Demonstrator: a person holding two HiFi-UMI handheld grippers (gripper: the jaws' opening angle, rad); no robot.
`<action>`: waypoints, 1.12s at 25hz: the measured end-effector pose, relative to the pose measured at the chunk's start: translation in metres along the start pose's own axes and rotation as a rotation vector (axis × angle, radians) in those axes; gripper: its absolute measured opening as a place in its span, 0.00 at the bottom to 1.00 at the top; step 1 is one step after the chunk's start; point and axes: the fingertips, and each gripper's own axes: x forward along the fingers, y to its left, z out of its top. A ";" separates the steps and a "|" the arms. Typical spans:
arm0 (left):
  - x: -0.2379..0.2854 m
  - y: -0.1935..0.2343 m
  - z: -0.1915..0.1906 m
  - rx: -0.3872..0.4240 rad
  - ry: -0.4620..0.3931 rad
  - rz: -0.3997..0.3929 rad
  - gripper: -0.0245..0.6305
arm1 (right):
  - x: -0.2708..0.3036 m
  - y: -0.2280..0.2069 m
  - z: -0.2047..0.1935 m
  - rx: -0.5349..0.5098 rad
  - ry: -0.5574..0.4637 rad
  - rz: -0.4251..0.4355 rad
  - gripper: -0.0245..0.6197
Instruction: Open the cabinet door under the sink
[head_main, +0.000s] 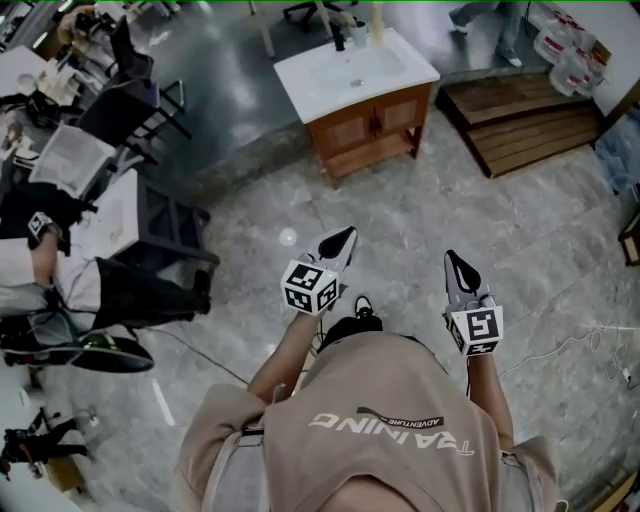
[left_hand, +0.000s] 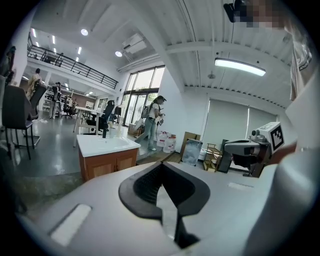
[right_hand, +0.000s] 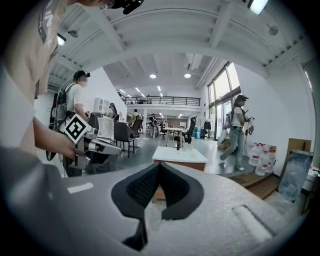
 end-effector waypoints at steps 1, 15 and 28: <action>0.005 0.009 0.004 0.004 0.001 -0.003 0.06 | 0.011 0.000 0.007 -0.001 -0.007 0.001 0.04; 0.069 0.059 0.011 0.017 0.051 -0.081 0.06 | 0.078 -0.031 0.020 0.089 0.022 -0.071 0.04; 0.165 0.076 0.038 0.036 0.110 0.023 0.06 | 0.152 -0.132 0.006 0.033 0.000 0.020 0.04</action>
